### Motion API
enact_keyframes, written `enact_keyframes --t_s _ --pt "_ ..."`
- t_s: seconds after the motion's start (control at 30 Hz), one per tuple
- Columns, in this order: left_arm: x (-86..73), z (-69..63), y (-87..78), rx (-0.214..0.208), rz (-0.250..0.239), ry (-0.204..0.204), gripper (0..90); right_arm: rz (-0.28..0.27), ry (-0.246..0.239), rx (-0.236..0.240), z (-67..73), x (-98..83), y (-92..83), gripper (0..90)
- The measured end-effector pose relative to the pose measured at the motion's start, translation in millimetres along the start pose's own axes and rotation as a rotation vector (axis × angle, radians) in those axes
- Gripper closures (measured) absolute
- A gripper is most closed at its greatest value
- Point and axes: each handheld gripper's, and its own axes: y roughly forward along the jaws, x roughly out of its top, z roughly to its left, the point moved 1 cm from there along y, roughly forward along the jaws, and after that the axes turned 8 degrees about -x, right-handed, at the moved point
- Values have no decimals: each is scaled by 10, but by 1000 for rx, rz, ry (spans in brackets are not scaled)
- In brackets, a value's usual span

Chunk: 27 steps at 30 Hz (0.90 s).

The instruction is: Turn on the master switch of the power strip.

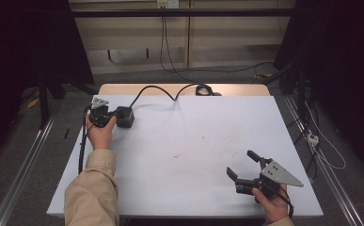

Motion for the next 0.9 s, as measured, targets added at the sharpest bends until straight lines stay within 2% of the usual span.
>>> enact_keyframes --t_s 0.8,0.9 --pt "-6 8 3 -5 -12 -31 900 1 -3 2 6 2 -8 39" --pt "-6 6 2 -1 -6 -23 900 0 -3 2 4 3 -11 39"
